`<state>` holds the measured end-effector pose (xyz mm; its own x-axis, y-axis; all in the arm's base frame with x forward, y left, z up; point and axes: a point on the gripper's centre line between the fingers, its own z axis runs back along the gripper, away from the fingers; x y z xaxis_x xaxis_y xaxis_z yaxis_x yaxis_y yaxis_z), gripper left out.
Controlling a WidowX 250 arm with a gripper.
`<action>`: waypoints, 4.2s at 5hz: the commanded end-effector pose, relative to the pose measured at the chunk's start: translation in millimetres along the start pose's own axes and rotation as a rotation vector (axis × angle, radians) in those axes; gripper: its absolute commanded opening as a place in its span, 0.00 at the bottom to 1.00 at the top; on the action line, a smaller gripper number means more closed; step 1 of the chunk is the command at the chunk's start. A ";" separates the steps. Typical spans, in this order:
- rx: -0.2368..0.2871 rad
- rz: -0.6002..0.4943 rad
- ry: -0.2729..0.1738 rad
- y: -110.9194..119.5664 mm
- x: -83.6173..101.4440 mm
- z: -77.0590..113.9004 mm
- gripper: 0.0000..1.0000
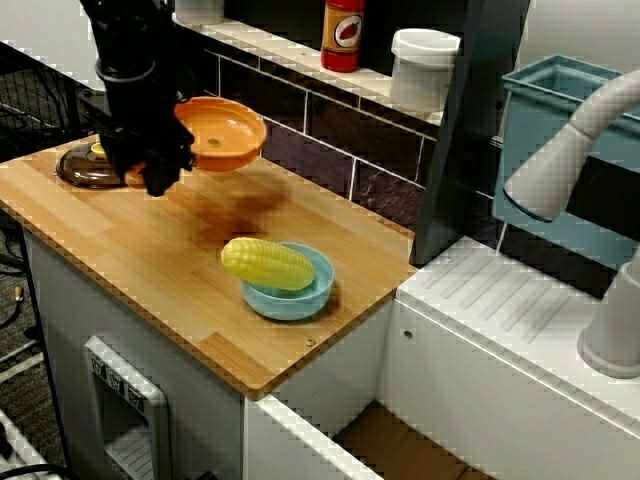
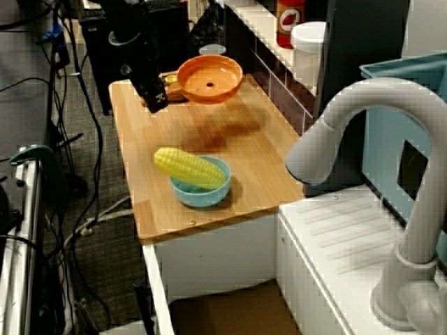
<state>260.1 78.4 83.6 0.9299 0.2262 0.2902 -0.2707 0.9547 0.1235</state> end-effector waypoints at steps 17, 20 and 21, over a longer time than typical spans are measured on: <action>-0.240 -0.162 -0.092 21.0 4.1 21.9 0.00; -0.244 -0.164 -0.096 18.7 9.7 35.2 0.00; -0.250 -0.172 -0.106 17.7 10.5 40.4 0.00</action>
<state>250.7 81.6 112.7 0.9407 0.0547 0.3348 -0.0307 0.9966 -0.0766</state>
